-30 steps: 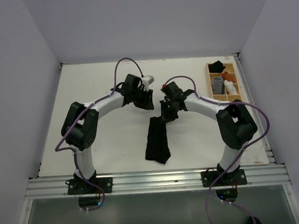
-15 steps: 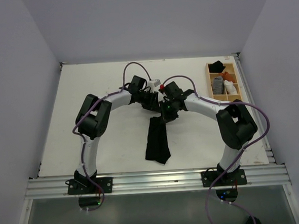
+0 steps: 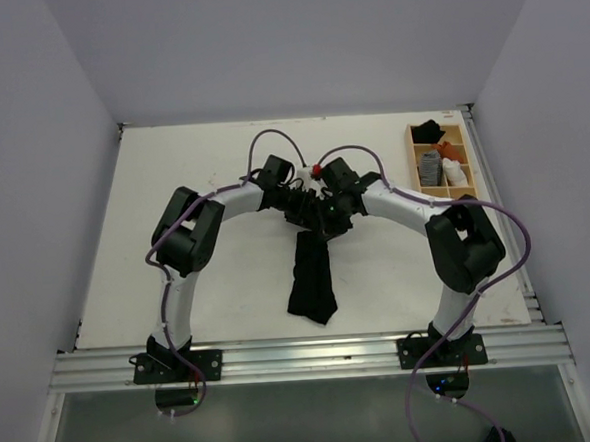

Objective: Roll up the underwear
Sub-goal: Fold the underwear

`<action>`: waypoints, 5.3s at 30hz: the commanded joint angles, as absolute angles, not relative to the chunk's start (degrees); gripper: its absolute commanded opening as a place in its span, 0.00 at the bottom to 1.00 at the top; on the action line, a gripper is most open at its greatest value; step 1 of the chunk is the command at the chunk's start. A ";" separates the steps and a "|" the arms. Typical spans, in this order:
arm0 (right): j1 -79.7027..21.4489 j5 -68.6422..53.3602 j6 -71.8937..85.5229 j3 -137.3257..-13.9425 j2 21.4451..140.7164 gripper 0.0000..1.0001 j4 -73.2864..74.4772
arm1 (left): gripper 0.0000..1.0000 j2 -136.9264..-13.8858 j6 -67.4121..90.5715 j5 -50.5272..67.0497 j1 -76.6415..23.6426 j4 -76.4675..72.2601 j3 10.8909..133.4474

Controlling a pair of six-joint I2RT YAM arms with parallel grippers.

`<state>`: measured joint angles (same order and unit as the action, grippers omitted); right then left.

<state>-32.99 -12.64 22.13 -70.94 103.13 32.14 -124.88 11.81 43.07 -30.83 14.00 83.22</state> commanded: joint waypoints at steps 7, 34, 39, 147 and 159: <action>-31.82 -9.23 18.99 -73.83 105.12 0.01 33.22 | 0.17 -125.77 8.70 44.65 -30.94 15.11 83.41; -30.32 -11.69 18.72 -73.47 105.82 0.35 31.11 | 0.36 -105.66 15.02 16.60 -28.30 15.57 78.33; -30.15 -12.82 21.00 -75.50 101.88 0.43 34.88 | 0.36 -99.76 17.23 21.00 -28.48 11.70 70.16; -42.45 -8.52 32.34 -45.01 81.47 0.59 33.58 | 0.29 -111.53 15.03 20.92 -34.01 11.43 78.75; -41.84 -14.76 33.92 -39.38 81.04 0.27 26.20 | 0.29 -107.67 11.96 18.64 -28.74 14.32 77.61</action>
